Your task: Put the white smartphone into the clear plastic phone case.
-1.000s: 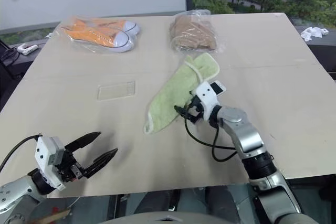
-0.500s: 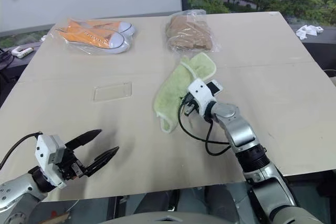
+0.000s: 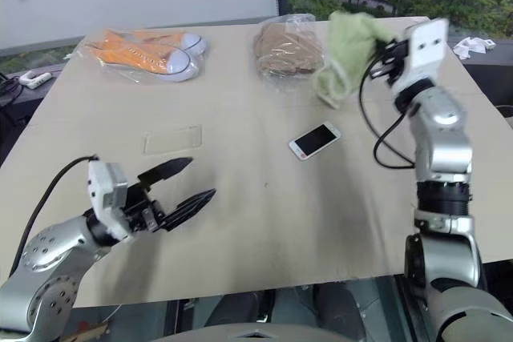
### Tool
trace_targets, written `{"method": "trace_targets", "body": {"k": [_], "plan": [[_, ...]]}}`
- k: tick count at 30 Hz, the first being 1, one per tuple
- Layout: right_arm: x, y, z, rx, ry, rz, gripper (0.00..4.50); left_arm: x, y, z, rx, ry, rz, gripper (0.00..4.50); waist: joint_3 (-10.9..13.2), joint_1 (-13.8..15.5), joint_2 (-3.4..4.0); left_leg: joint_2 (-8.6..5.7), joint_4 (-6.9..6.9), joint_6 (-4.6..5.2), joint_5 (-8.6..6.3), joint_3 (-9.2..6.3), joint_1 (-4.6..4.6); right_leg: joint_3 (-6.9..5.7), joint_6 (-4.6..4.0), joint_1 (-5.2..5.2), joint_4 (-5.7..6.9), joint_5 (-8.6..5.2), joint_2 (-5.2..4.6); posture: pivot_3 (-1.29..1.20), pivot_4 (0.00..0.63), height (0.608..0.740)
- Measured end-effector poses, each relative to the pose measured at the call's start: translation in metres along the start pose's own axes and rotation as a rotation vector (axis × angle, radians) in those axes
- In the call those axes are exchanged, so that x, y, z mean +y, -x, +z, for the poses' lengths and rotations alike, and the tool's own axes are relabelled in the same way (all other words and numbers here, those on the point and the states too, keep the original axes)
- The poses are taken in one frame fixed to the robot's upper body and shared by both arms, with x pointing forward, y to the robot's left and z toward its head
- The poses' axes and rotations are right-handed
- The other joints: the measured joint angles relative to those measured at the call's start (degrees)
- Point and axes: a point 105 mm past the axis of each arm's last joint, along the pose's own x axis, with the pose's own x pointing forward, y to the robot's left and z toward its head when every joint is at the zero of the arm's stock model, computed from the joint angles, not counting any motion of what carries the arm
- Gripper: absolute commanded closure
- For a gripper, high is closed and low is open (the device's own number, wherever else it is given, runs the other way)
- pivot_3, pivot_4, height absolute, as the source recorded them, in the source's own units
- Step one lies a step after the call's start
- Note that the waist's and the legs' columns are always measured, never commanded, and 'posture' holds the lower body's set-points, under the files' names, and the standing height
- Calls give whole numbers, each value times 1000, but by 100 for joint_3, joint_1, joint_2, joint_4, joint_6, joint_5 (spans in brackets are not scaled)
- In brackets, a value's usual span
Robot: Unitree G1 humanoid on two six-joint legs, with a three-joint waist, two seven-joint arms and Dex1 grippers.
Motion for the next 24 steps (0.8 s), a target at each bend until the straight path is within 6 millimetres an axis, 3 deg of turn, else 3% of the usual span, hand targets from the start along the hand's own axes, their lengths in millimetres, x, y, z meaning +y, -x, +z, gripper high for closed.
{"method": "trace_targets", "body": {"k": [2,3,6,12,18,24], "plan": [[-16,-1,1,0,57,-41,4461,-2,-10,6,-21,4,-22,0,0,-19,0,4,-7,0,0,9,0,11,0,-5,0,0,2,0,150,740],[-21,0,-2,18,89,-48,4110,-2,-14,9,-34,8,-26,0,-1,-24,-1,6,-7,0,0,12,-3,14,0,-8,0,0,2,0,150,740],[-20,3,-30,152,182,17,2881,-7,-31,21,-66,0,-55,0,0,-60,-1,9,-4,1,0,26,-5,28,1,-10,1,1,3,0,150,740],[-22,6,-41,209,225,6,78,-9,-36,24,-85,23,-68,0,0,-95,-1,10,-2,1,0,28,-7,33,2,-16,6,1,6,0,150,740],[-35,8,-37,194,177,-50,27,-6,-33,24,-82,28,-38,0,0,-90,-1,10,0,1,0,29,-7,34,2,-16,6,1,6,0,150,740],[-35,10,-38,208,-27,-60,27,17,-22,12,-33,29,80,0,0,-89,-1,12,1,2,0,30,-7,36,2,-16,7,1,8,0,150,740]]}}
